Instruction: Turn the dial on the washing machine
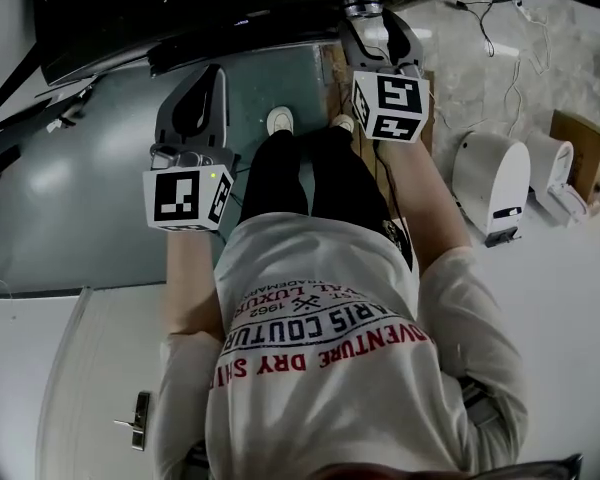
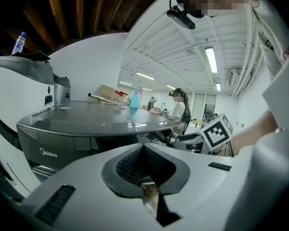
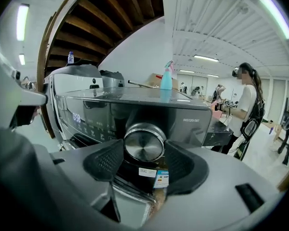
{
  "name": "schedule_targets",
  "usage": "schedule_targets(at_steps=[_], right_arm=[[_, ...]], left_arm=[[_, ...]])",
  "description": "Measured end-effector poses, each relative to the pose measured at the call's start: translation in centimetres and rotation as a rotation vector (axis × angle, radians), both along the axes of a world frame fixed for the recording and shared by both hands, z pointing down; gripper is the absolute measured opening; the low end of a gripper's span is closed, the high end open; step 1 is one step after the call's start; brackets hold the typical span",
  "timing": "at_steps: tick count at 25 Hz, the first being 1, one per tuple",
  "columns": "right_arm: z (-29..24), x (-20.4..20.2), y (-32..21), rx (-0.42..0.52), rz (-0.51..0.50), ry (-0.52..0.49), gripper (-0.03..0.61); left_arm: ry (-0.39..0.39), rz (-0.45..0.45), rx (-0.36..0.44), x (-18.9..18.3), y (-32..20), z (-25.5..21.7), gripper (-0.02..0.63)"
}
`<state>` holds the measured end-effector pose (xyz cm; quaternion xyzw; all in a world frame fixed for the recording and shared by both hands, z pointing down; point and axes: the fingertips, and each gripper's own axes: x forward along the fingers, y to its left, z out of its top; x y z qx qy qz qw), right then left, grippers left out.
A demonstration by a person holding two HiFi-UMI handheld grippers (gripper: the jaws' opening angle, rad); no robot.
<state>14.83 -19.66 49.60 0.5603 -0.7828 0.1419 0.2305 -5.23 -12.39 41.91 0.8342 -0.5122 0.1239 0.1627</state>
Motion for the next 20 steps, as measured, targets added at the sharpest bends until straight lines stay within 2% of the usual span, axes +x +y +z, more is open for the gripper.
schedule_targets(at_steps=[7, 15, 17, 20], right_arm=[[0.2, 0.3, -0.1, -0.069, 0.027, -0.188, 0.284], [0.2, 0.3, 0.0, -0.069, 0.023, -0.257, 0.284], [0.2, 0.5, 0.0, -0.065, 0.006, -0.211, 0.284], [-0.2, 0.3, 0.3, -0.006, -0.047, -0.028, 0.293]], left_arm=[[-0.005, -0.021, 0.008, 0.6, 0.6, -0.2, 0.015], [-0.015, -0.023, 0.012, 1.6, 0.7, -0.1, 0.015], [-0.017, -0.02, 0.01, 2.1, 0.7, -0.1, 0.015], [-0.019, -0.015, 0.008, 2.3, 0.7, 0.1, 0.015]])
